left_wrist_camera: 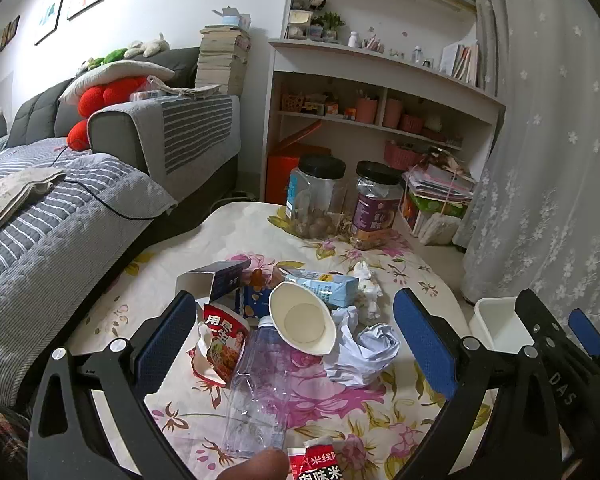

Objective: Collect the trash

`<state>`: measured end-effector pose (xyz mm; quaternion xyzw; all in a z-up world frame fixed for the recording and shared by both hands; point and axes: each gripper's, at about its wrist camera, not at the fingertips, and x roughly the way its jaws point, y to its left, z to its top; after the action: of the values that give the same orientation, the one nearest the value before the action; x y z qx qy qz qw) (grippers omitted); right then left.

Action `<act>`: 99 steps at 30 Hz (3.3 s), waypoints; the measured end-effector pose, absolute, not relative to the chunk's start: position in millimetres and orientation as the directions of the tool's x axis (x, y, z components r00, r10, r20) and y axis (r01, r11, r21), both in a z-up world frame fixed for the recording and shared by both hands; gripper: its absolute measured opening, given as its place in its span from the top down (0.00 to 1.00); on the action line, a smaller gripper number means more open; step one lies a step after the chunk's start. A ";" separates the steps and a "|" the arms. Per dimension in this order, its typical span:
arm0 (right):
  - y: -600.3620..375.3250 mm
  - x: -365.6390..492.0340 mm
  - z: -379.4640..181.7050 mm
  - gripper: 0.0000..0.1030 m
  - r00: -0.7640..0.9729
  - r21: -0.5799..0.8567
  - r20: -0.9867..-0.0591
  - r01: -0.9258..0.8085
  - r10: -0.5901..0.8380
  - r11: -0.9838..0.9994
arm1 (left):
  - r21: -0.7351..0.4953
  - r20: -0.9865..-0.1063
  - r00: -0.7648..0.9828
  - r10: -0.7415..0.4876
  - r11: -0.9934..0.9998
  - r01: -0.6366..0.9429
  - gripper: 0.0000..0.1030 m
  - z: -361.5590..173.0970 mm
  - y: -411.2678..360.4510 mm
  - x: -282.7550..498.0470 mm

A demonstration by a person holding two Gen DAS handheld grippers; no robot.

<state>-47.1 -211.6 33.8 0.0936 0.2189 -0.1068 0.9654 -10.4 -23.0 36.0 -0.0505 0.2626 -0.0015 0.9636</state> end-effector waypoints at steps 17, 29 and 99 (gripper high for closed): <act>-211.6 -46.8 33.4 0.07 0.880 0.123 -0.442 0.253 -0.175 0.960 | -0.096 -0.510 0.860 -0.029 0.995 -0.023 0.07 33.5 -22.2 -10.2; -211.9 -46.3 32.1 0.07 0.880 0.121 -0.441 0.251 -0.175 0.960 | -0.096 -0.510 0.860 -0.029 0.995 -0.024 0.07 33.3 -22.2 -10.1; -109.2 -15.7 -66.3 0.08 0.314 0.182 -0.912 -0.267 0.264 0.947 | -0.210 -0.861 0.488 -0.144 0.974 -0.084 0.41 -4.4 60.5 43.7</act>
<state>-15.7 -109.2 -66.3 -0.0014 0.5622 0.1635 0.8107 43.7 60.5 -4.4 -0.1125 0.5055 -0.0175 0.8553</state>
